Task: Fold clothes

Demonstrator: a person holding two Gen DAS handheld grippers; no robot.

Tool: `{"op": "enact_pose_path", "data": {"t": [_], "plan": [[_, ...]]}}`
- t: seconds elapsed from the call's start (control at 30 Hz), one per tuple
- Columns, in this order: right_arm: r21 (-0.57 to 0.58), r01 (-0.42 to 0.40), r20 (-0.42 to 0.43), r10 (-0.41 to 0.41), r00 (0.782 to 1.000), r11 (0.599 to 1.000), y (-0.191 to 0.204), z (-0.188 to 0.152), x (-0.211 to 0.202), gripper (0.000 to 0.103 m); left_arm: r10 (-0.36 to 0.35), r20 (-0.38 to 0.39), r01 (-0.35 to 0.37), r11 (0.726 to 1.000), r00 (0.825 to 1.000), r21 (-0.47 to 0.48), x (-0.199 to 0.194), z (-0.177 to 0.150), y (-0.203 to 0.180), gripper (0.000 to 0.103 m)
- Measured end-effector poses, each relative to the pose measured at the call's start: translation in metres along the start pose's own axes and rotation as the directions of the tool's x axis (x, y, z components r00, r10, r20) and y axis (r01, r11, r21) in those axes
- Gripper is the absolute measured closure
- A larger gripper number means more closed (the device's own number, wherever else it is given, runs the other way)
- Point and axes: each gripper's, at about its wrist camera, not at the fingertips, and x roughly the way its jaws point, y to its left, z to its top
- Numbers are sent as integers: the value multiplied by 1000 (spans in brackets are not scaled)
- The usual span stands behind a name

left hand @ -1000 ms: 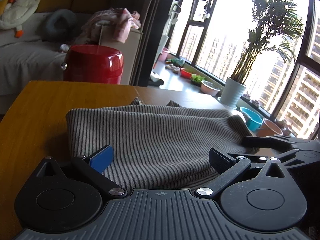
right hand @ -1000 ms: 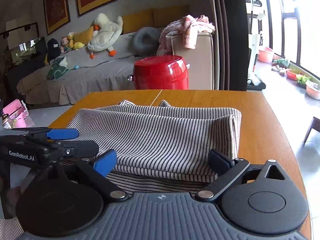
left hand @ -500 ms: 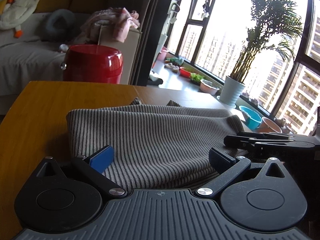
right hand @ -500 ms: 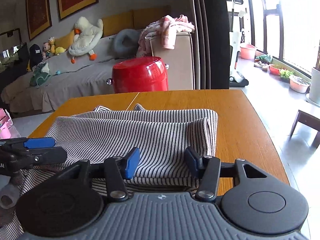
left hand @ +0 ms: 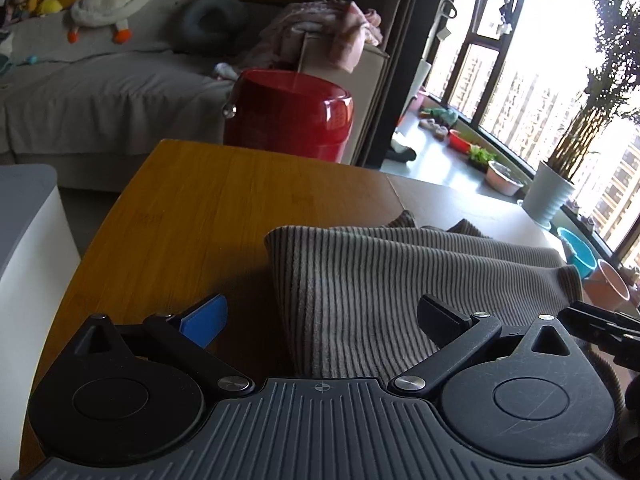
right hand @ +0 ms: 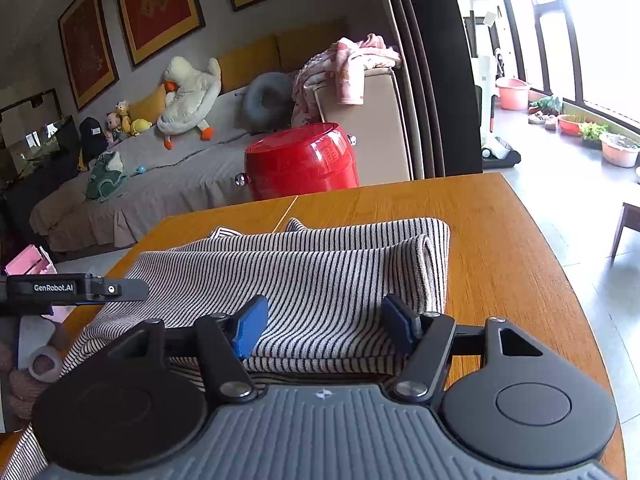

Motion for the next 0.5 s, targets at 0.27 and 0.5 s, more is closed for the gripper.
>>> {"op": "enact_pose_path", "data": {"t": [0.27, 0.5], "plan": [[-2, 73, 44, -73, 996, 997, -16, 26, -10, 22, -8, -36, 7, 1000, 999, -25, 1, 12, 21, 0], [62, 60, -83, -55, 995, 996, -48, 44, 33, 19, -150, -113, 140, 986, 982, -87, 26, 31, 21, 1]]}}
